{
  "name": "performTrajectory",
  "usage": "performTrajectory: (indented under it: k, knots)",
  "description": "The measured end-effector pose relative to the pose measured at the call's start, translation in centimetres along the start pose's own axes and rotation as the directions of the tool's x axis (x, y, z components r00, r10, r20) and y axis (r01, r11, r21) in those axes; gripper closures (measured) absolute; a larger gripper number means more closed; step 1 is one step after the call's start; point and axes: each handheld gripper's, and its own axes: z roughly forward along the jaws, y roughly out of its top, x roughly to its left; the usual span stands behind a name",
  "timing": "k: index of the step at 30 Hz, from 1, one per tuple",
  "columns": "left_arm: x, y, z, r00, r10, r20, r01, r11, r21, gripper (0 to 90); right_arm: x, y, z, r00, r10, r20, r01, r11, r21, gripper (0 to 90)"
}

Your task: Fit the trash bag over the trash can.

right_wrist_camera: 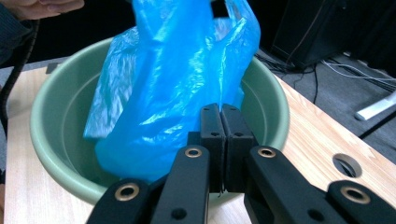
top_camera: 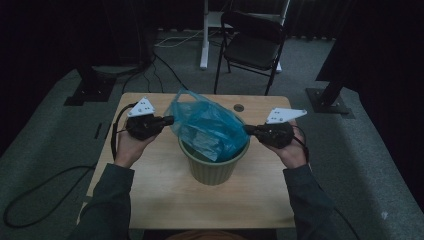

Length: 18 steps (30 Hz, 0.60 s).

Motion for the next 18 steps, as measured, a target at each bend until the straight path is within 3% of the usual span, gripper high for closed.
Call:
performTrajectory:
  k: [3, 10, 18]
  knots:
    - [0.59, -0.2, -0.16, 0.9996, -0.026, -0.006, 0.026, 0.9996, -0.004, 89.9, -0.29, -0.35, -0.46, 0.9999, 0.008, 0.012, -0.008, 1.0, -0.002, 89.2]
    - [0.22, -0.11, -0.12, 0.9998, -0.021, 0.006, 0.021, 0.9997, -0.012, 89.8, -0.54, -0.74, -0.74, 0.9996, 0.021, 0.017, -0.021, 1.0, -0.003, 89.2]
    - [-0.27, 0.37, -0.16, 0.9993, -0.012, 0.035, 0.014, 0.9993, -0.035, 77.2, -0.4, -0.65, -0.45, 0.9998, 0.017, 0.008, -0.017, 1.0, -0.003, 89.2]
